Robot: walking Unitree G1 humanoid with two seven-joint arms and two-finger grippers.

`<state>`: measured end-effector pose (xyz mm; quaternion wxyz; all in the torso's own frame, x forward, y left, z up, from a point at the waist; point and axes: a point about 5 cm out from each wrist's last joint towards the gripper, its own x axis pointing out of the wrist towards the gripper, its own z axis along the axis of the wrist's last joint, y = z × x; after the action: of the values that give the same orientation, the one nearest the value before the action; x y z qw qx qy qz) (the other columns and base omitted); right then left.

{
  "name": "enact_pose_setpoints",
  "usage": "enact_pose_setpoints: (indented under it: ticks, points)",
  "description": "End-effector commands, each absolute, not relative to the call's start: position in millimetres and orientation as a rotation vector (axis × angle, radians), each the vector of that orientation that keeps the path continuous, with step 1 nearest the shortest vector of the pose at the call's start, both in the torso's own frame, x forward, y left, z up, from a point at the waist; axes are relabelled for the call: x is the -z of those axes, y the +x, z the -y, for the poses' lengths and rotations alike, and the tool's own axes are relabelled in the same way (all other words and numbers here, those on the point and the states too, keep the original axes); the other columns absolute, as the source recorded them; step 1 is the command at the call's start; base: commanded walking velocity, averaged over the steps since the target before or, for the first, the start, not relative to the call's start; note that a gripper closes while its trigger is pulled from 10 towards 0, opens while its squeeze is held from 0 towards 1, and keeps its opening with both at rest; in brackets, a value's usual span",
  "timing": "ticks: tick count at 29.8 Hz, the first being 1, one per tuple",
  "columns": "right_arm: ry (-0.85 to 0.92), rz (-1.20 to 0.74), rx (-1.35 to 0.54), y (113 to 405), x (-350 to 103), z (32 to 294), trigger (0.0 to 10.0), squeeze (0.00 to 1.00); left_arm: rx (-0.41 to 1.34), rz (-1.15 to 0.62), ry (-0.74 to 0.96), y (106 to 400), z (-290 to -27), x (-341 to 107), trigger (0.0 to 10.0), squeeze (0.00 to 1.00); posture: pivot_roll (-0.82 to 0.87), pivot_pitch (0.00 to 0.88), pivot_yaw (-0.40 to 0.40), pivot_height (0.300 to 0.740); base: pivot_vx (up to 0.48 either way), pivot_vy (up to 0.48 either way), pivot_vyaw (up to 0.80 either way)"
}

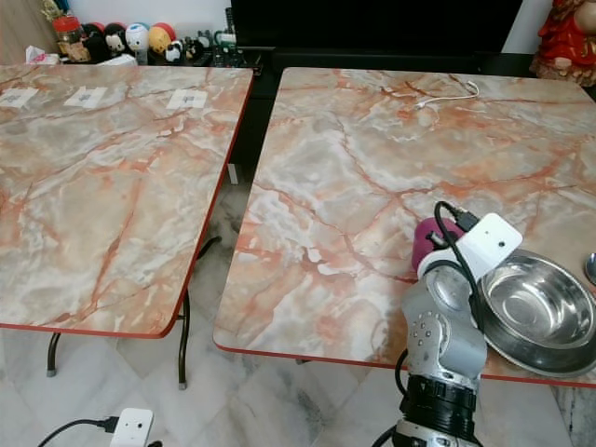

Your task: Setting the table

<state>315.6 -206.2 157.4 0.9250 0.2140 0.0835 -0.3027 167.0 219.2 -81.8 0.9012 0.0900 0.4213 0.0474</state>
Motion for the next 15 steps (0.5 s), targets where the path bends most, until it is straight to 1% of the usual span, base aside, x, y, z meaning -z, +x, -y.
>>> enact_pose_setpoints:
  ticks: [1, 15]
  points:
    - [0.445, -0.150, 0.616, 318.0, -163.1, 205.8, 10.0, 0.00, -0.107, -0.895, 0.195, 159.5, -221.3, 84.8, 10.0, 0.00, -0.03, 0.112, -0.006, 0.740, 0.000, 0.000, 0.00]
    - [0.452, -0.108, 0.649, 316.9, -169.3, 213.5, 10.0, 0.00, -0.110, -0.891, 0.194, 159.4, -221.9, 84.6, 10.0, 0.00, -0.03, 0.111, -0.004, 0.740, 0.000, 0.000, 0.00]
